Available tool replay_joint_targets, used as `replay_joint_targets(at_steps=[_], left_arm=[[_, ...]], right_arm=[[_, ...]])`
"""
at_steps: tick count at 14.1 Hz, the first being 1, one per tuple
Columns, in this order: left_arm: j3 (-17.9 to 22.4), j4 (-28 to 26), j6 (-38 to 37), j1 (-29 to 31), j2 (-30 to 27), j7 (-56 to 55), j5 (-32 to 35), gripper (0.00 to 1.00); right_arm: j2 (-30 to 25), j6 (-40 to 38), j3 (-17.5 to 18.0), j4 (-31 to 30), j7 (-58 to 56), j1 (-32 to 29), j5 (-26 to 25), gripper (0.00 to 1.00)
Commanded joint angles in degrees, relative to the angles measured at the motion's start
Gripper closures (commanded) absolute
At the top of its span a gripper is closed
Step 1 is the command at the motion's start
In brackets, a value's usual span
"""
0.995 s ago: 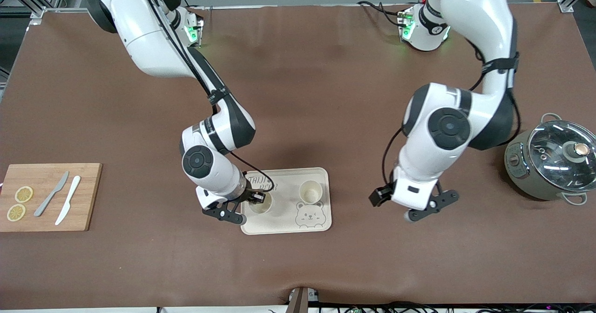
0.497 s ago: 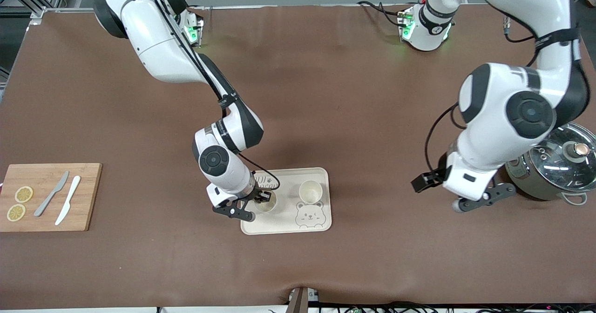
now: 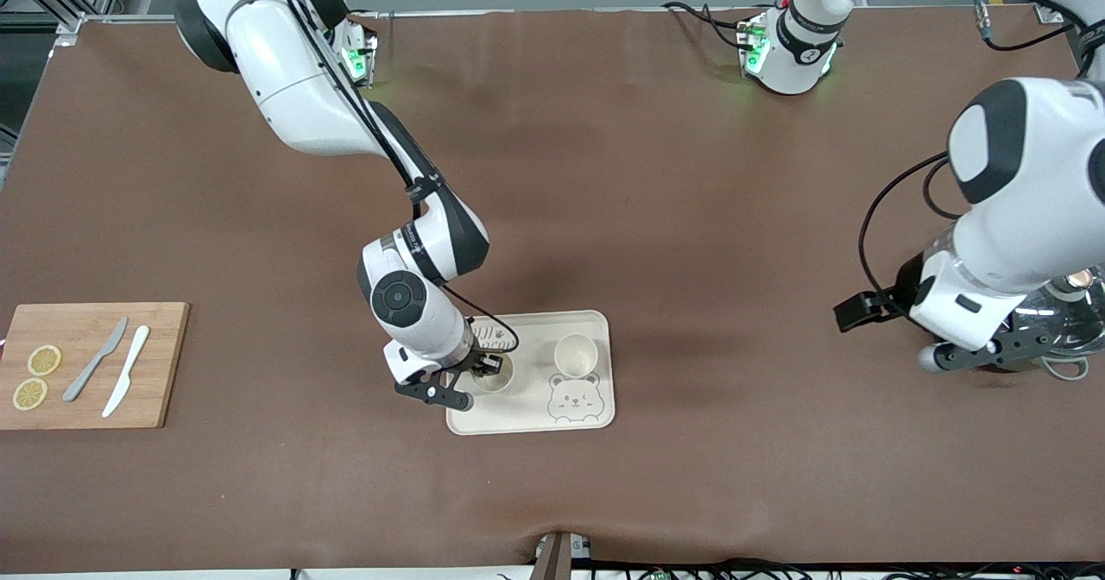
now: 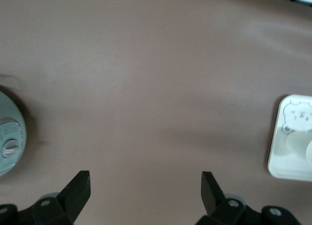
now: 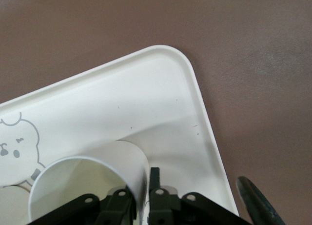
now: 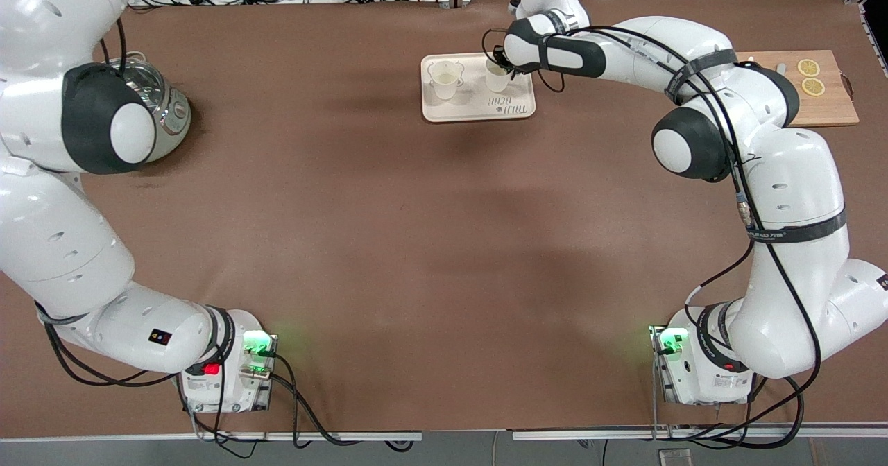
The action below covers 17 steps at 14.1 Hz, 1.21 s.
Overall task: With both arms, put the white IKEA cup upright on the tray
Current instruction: 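Open the left gripper and withdraw while the right gripper lowers its cup, then open the right gripper and lift it away from the tray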
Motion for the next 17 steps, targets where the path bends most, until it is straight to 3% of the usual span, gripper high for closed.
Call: replay_joint_targets(at_steps=[1,4,8,14,17], left_arm=[[-0.43,-2.59,-2.68,2.10,-4.38,4.40,1.17,0.00],[-0.43,-2.59,-5.24,4.03,-6.40,8.62,1.35,0.00],[-0.34,-2.33,-7.18,5.54,-8.34,12.40,1.35,0.00],[0.19,1.19,-7.35,5.71,-8.43,12.23,1.44,0.00],[1.24,1.89,-7.44,5.71,-8.61,12.41,1.26,0.00]], right_arm=[[-0.59,-0.33,-0.39,0.20,1.27,-0.24,-1.19,0.00],[-2.43,-1.47,-0.30,0.20,1.00,-0.50,-0.84,0.00],[-6.21,-10.68,0.22,0.90,0.83,-1.82,-0.14,0.00],[-15.61,-21.05,0.32,0.82,0.74,-2.09,0.13,0.00],[-21.58,-30.09,0.32,0.82,0.74,-2.00,0.22,0.00]])
